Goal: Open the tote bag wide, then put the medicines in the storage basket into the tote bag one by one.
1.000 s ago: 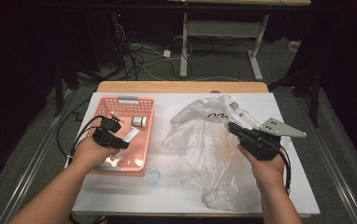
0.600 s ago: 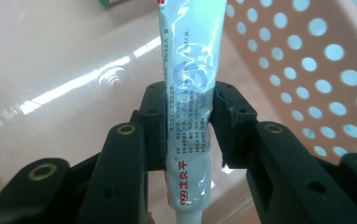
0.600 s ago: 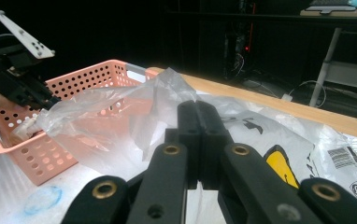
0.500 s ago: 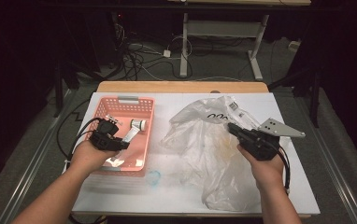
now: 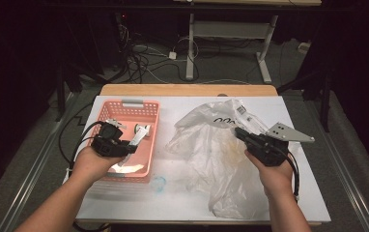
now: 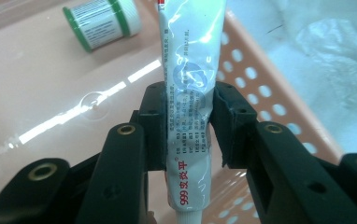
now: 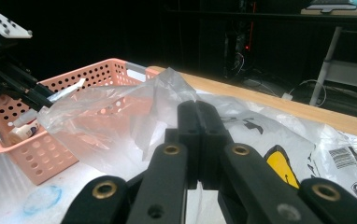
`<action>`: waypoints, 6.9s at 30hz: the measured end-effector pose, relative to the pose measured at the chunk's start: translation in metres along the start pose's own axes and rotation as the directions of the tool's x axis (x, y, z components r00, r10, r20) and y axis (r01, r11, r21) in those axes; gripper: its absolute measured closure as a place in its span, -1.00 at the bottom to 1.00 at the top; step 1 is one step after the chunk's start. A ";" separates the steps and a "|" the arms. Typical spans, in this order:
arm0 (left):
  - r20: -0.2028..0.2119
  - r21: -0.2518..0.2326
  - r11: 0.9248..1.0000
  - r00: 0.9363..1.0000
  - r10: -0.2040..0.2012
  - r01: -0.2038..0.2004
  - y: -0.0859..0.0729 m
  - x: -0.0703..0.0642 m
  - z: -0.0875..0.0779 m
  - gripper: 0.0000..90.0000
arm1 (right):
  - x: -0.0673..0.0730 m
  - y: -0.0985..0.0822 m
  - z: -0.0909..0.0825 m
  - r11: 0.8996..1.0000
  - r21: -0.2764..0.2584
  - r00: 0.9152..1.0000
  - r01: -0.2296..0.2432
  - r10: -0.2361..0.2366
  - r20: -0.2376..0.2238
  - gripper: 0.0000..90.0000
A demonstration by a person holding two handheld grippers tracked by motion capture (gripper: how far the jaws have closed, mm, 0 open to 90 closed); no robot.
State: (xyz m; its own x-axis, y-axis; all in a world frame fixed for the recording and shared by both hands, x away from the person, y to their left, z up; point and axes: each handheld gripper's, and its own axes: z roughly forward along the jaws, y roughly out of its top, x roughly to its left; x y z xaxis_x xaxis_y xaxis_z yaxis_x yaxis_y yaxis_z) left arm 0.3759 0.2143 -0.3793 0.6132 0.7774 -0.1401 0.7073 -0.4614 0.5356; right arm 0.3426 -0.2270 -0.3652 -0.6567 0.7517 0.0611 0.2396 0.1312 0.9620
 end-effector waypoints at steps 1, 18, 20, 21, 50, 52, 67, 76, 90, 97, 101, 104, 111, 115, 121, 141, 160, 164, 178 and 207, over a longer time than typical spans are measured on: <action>0.000 -0.005 1.000 1.000 0.005 -0.005 0.001 -0.002 -0.001 0.47 | 0.000 0.000 0.000 1.000 -0.001 1.000 0.002 -0.002 0.000 1.00; 0.059 -0.068 0.991 0.991 0.118 -0.114 0.016 -0.053 -0.021 0.47 | 0.000 0.001 -0.001 1.000 -0.001 1.000 0.002 -0.002 -0.001 1.00; 0.066 -0.074 0.989 0.988 0.136 -0.131 0.018 -0.059 -0.023 0.47 | 0.000 0.001 0.000 1.000 0.000 1.000 0.001 -0.001 -0.001 1.00; 0.072 -0.080 0.988 0.987 0.141 -0.135 0.019 -0.063 -0.024 0.47 | 0.000 0.001 -0.001 1.000 -0.001 1.000 0.001 -0.001 -0.001 1.00; 0.180 -0.095 0.959 0.943 0.280 -0.267 0.038 -0.135 0.010 0.47 | 0.000 0.000 -0.001 1.000 -0.001 1.000 -0.001 0.001 -0.004 1.00; 0.183 -0.093 0.958 0.941 0.285 -0.272 0.040 -0.139 0.016 0.47 | 0.000 0.000 -0.001 1.000 -0.002 1.000 0.000 0.000 -0.005 1.00; 0.182 -0.089 0.957 0.940 0.289 -0.277 0.053 -0.151 0.051 0.47 | 0.001 0.001 -0.002 1.000 -0.008 1.000 0.004 -0.004 -0.008 1.00; 0.198 -0.105 0.963 0.943 0.266 -0.249 0.062 -0.149 0.070 0.47 | 0.002 0.001 -0.002 1.000 -0.006 1.000 0.006 -0.006 -0.011 1.00; 0.159 -0.126 0.962 0.952 0.260 -0.241 0.077 -0.151 0.099 0.47 | 0.002 0.001 -0.001 1.000 -0.009 1.000 0.011 -0.011 -0.015 1.00; 0.139 -0.149 0.962 0.958 0.251 -0.230 0.085 -0.150 0.117 0.47 | 0.002 0.001 -0.001 1.000 -0.008 1.000 0.010 -0.010 -0.016 1.00; 0.128 -0.158 0.962 0.962 0.241 -0.220 0.087 -0.148 0.128 0.47 | 0.001 0.001 0.000 1.000 -0.006 1.000 0.005 -0.005 -0.013 1.00; 0.123 -0.179 0.961 0.964 0.236 -0.212 0.089 -0.147 0.136 0.47 | 0.002 0.001 0.001 1.000 -0.004 1.000 0.007 -0.007 -0.019 1.00; 0.125 -0.206 0.957 0.964 0.233 -0.205 0.092 -0.150 0.154 0.47 | 0.001 0.000 0.001 1.000 -0.002 1.000 0.004 -0.004 -0.019 1.00; 0.127 -0.190 0.960 0.964 0.232 -0.206 0.094 -0.151 0.162 0.47 | 0.002 -0.001 0.002 1.000 0.000 1.000 0.000 0.000 -0.019 1.00; 0.107 -0.197 0.958 0.966 0.234 -0.210 0.096 -0.154 0.170 0.47 | 0.000 -0.001 0.002 1.000 0.000 1.000 0.003 -0.003 -0.018 1.00; 0.146 -0.223 0.950 0.956 0.255 -0.220 0.093 -0.156 0.172 -0.05 | -0.003 -0.003 0.001 1.000 0.003 1.000 -0.006 0.006 -0.013 1.00; 0.208 -0.191 0.944 0.929 0.305 -0.268 0.063 -0.165 0.141 -0.82 | -0.003 -0.001 -0.001 1.000 -0.005 1.000 -0.005 0.005 -0.009 1.00; 0.217 -0.186 0.945 0.927 0.306 -0.269 0.058 -0.166 0.135 -0.96 | -0.003 -0.001 -0.001 1.000 -0.005 1.000 -0.005 0.005 -0.011 1.00; 0.236 -0.194 0.944 0.922 0.308 -0.266 0.038 -0.164 0.117 -1.00 | -0.003 -0.001 -0.001 1.000 -0.007 1.000 -0.003 0.003 -0.011 1.00; 0.245 -0.280 0.931 0.920 0.305 -0.234 -0.010 -0.141 0.047 -1.00 | -0.006 -0.001 0.003 1.000 0.008 1.000 -0.011 0.011 0.004 1.00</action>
State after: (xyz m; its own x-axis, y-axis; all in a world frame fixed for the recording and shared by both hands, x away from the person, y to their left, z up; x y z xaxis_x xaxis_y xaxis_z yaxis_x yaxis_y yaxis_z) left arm 0.2992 0.0893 -0.4036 0.8661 0.4704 -0.1693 0.4167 -0.4922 0.7643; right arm 0.3487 -0.2301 -0.3676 -0.6515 0.7553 0.0706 0.2527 0.1283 0.9590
